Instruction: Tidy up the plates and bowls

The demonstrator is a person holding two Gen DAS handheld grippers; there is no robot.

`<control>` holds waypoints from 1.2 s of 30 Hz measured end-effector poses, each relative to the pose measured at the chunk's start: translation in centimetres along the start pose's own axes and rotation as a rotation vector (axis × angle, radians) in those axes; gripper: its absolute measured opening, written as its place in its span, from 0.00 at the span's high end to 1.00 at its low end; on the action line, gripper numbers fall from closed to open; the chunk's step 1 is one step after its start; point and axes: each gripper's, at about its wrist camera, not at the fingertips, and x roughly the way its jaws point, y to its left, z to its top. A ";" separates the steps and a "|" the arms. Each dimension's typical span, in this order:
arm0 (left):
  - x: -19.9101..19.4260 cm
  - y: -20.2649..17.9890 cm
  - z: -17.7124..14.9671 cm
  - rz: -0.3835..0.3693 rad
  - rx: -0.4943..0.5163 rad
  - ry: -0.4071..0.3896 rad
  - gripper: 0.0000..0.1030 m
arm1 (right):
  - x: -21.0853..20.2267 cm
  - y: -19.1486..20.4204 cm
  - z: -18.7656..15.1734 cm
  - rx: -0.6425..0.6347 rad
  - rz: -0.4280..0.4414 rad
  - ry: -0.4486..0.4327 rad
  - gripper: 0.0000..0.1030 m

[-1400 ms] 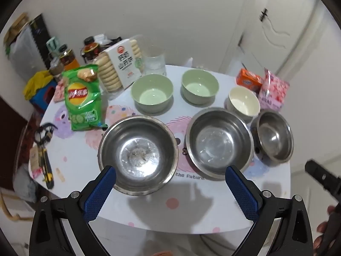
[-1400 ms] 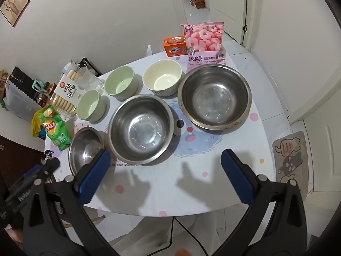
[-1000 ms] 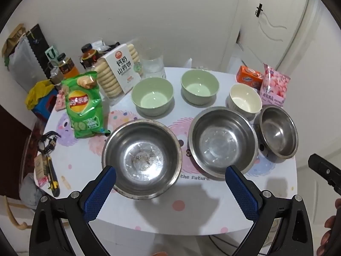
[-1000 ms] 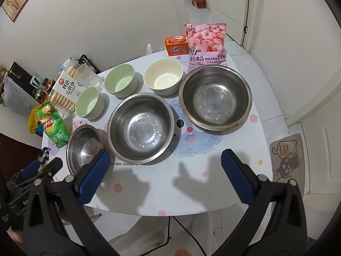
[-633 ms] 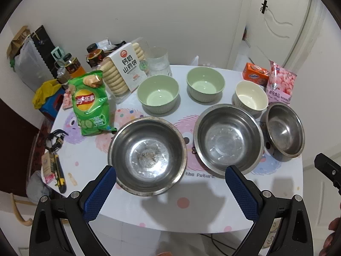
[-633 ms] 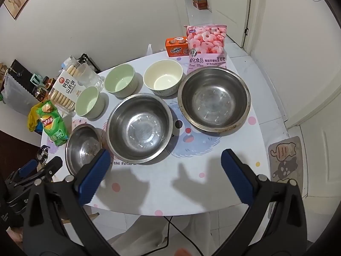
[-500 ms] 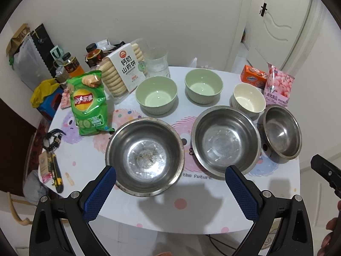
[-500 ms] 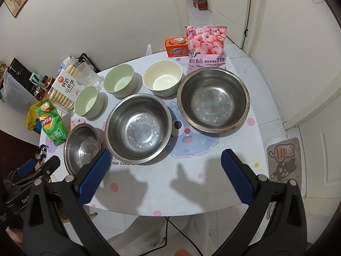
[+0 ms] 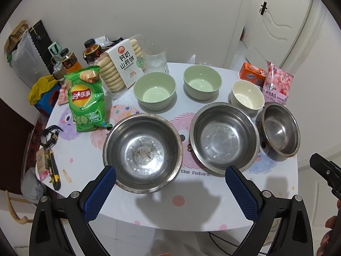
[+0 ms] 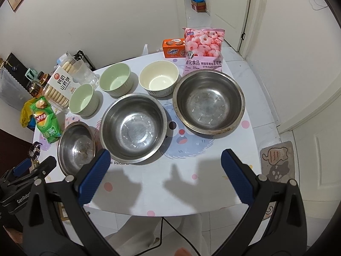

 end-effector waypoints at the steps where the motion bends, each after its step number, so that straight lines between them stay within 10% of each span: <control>1: 0.0 0.0 0.0 0.002 0.000 0.000 0.00 | 0.0 0.0 0.0 0.001 -0.001 0.002 0.00; 36: 0.1 0.7 0.0 0.004 -0.001 0.004 0.00 | 0.1 -0.2 0.0 0.004 -0.006 0.004 0.00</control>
